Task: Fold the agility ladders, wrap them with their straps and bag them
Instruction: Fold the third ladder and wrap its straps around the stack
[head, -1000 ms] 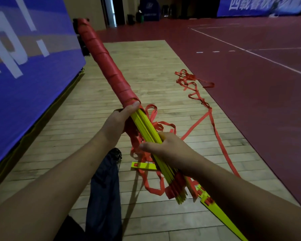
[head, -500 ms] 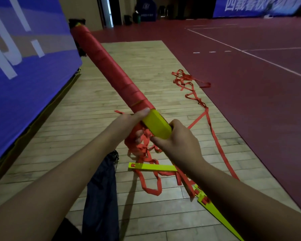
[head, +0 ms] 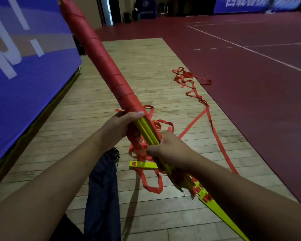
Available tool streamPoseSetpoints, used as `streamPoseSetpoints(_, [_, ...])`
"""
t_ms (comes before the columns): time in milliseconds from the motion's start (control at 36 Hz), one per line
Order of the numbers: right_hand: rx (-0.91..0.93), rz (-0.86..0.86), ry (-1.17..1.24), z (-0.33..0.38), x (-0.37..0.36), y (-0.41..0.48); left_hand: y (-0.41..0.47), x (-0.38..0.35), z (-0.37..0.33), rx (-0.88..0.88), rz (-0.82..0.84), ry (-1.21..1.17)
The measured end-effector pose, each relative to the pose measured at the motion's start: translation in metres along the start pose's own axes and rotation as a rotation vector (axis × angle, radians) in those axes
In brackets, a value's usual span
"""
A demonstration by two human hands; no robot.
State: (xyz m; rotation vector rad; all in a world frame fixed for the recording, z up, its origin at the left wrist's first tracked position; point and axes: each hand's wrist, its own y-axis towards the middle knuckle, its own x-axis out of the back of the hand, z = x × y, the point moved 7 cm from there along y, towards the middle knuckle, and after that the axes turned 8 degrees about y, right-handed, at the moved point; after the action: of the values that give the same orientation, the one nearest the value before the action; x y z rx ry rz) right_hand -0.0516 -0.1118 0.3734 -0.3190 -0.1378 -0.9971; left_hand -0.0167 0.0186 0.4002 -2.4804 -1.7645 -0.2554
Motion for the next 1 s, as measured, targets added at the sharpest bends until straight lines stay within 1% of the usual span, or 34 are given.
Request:
streamPoseSetpoints(83, [0.024, -0.077, -0.035, 0.003, 0.007, 0.004, 0.001, 0.001, 0.004, 0.125, -0.006, -0.085])
streamPoseSetpoints(111, [0.020, -0.092, -0.043, 0.001, 0.010, 0.005, 0.000, 0.002, 0.006, 0.183, -0.002, -0.073])
streamPoseSetpoints(194, [-0.014, -0.174, -0.105, -0.008, 0.020, 0.009, -0.008, -0.001, 0.021, 0.362, 0.039, 0.078])
streamPoseSetpoints(222, [-0.023, -0.217, -0.142, -0.010, 0.023, 0.009, -0.009, -0.004, 0.025, 0.391, 0.046, 0.100])
streamPoseSetpoints(278, [-0.020, -0.323, -0.271, -0.012, 0.029, 0.009, -0.006, -0.010, 0.024, 0.368, 0.009, 0.081])
streamPoseSetpoints(361, [0.031, -0.467, -0.428, -0.008, 0.030, 0.006, 0.002, -0.015, 0.015, 0.260, -0.121, 0.103])
streamPoseSetpoints(444, [0.085, -0.505, -0.467, -0.005, 0.023, 0.002, 0.005, -0.012, 0.013, 0.186, -0.231, 0.120])
streamPoseSetpoints(500, [0.118, -0.479, -0.461, -0.002, 0.019, 0.001, 0.003, -0.006, 0.014, 0.163, -0.248, 0.088])
streamPoseSetpoints(556, [0.109, -0.390, -0.330, 0.000, 0.018, 0.002, 0.002, 0.000, 0.011, 0.149, -0.213, 0.044])
streamPoseSetpoints(639, [0.004, -0.185, -0.014, -0.002, 0.023, 0.001, 0.001, 0.005, 0.009, 0.131, -0.114, 0.009])
streamPoseSetpoints(722, [-0.138, 0.066, 0.185, -0.007, 0.016, -0.005, -0.002, 0.000, 0.008, 0.109, -0.018, -0.062])
streamPoseSetpoints(778, [-0.230, 0.247, 0.382, -0.008, 0.001, -0.013, -0.005, -0.004, 0.007, 0.098, 0.017, -0.090])
streamPoseSetpoints(806, [-0.257, 0.298, 0.448, -0.007, -0.005, -0.016, -0.005, -0.005, 0.008, 0.097, 0.024, -0.094])
streamPoseSetpoints(861, [-0.247, 0.299, 0.476, -0.005, -0.012, -0.016, -0.006, -0.004, 0.009, 0.106, 0.024, -0.095])
streamPoseSetpoints(889, [-0.219, 0.255, 0.454, -0.005, -0.011, -0.013, -0.006, -0.003, 0.010, 0.111, 0.028, -0.099])
streamPoseSetpoints(944, [-0.149, 0.144, 0.352, 0.000, -0.009, -0.008, -0.007, 0.000, 0.011, 0.125, 0.041, -0.122])
streamPoseSetpoints(1000, [-0.105, 0.067, 0.246, 0.004, -0.008, -0.005, -0.009, 0.003, 0.014, 0.158, 0.069, -0.138])
